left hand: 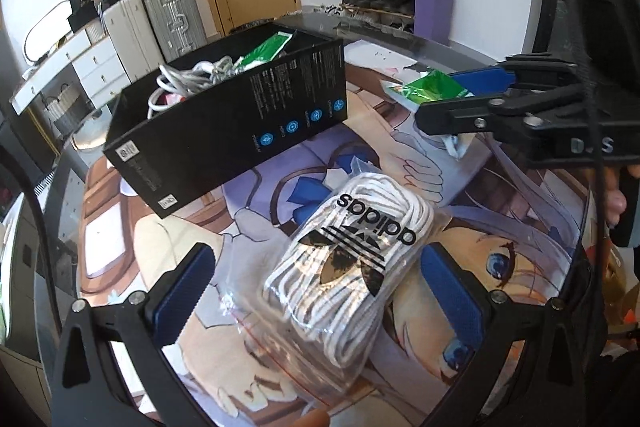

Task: Organize soft objects
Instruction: 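Grasp the clear adidas bag of white cables with the left gripper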

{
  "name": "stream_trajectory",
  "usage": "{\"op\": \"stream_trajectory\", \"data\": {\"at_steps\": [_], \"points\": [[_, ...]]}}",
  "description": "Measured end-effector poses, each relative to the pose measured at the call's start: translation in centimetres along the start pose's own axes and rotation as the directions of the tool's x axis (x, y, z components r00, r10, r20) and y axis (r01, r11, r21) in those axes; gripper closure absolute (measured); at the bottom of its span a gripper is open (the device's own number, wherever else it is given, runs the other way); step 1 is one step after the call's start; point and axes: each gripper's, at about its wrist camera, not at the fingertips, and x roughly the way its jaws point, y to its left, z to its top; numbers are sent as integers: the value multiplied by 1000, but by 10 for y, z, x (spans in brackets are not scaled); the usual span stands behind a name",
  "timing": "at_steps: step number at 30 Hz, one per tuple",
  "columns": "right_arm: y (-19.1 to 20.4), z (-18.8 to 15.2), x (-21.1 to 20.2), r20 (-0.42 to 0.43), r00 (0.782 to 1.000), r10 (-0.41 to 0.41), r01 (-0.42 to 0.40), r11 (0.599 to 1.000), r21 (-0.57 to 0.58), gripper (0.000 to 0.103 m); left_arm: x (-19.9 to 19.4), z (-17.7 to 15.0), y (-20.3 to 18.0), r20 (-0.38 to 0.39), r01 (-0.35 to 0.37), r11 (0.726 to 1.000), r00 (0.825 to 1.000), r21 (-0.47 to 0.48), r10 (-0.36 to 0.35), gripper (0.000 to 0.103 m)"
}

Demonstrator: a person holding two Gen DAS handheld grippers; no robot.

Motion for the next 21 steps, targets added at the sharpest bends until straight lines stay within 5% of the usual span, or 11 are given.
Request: {"op": "stream_trajectory", "data": {"at_steps": [7, 13, 15, 21], "points": [[2, 0, -1, 1, 1000, 15, -15, 1000, -9, 51, 10, 4, 5, -36, 44, 998, 998, -38, -45, 7], [4, -1, 0, 0, 1000, 24, -24, 1000, -17, 51, 9, 3, 3, -33, 75, 997, 997, -33, -76, 25], [5, -1, 0, 0, 1000, 25, -25, 999, -21, 51, 7, 3, 2, -26, 94, 995, 995, -35, -94, 42], [9, 0, -2, 4, 1000, 30, -30, 999, -31, 51, 4, 4, 2, -15, 94, 995, 995, -44, -95, 54]]}}
